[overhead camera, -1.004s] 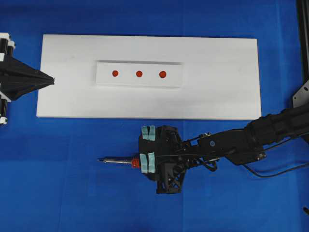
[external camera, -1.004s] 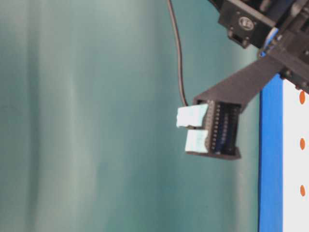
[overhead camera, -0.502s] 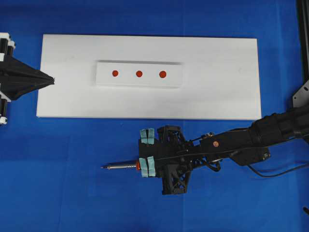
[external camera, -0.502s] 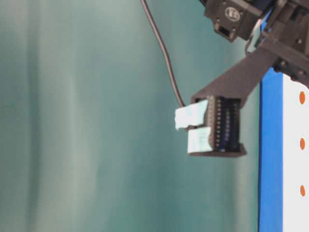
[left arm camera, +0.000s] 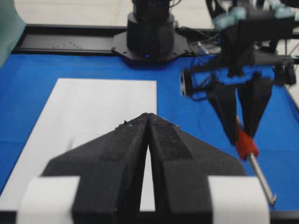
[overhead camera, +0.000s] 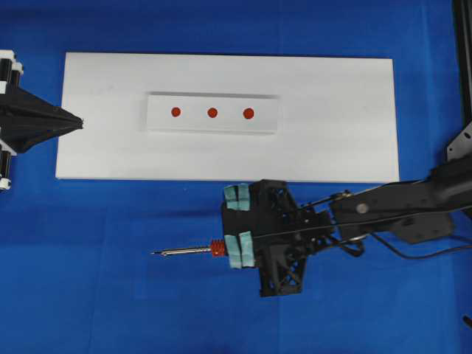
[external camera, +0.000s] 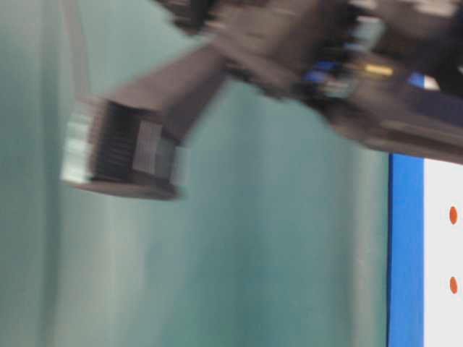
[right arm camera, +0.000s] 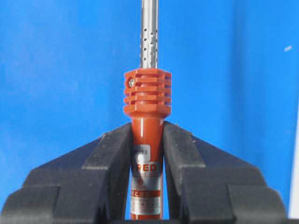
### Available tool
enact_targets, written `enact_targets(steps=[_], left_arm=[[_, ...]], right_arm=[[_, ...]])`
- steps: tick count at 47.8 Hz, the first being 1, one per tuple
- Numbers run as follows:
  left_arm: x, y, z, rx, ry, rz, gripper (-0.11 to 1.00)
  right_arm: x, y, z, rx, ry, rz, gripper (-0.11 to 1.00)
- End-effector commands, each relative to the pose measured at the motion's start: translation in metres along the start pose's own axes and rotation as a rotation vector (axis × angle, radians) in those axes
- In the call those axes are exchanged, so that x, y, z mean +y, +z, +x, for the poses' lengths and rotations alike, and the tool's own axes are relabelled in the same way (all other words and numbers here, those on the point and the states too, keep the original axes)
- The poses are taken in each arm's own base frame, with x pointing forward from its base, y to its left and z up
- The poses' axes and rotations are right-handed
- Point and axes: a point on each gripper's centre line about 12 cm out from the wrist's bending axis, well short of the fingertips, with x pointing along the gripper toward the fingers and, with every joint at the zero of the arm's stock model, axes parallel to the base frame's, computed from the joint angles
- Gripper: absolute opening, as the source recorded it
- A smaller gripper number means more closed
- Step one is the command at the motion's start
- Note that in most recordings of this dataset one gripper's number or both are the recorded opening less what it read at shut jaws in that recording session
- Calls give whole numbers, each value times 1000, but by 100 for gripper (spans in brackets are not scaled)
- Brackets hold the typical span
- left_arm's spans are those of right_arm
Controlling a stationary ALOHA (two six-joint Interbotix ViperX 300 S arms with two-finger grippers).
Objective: Touch the tip of the soldering iron to the mark.
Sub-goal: 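Close the right gripper on the red handle and lift the iron, then carry the iron over the board above the red dots, tip down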
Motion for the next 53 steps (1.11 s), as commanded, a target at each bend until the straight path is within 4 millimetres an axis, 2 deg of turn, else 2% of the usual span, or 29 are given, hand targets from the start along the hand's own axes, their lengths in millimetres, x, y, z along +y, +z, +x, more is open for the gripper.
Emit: enact_targets(steps=[1, 12, 23, 30, 39, 53], left_arm=[[0, 4, 2, -11, -2, -2, 0], [0, 4, 2, -11, -2, -3, 0], [0, 3, 1, -9, -2, -3, 0], [0, 3, 1, -9, -2, -3, 0], [0, 2, 2, -5, -2, -3, 0], [0, 0, 2, 3, -2, -3, 0]], right_arm=[[5, 26, -33, -45, -3, -9, 6], [8, 39, -60, 2, -59, -38, 6], [8, 41, -60, -1, -63, -48, 6], [1, 42, -61, 0, -86, -54, 6], [-27, 49, -70, 1, -162, -57, 6], [-88, 60, -83, 19, -281, -103, 6]])
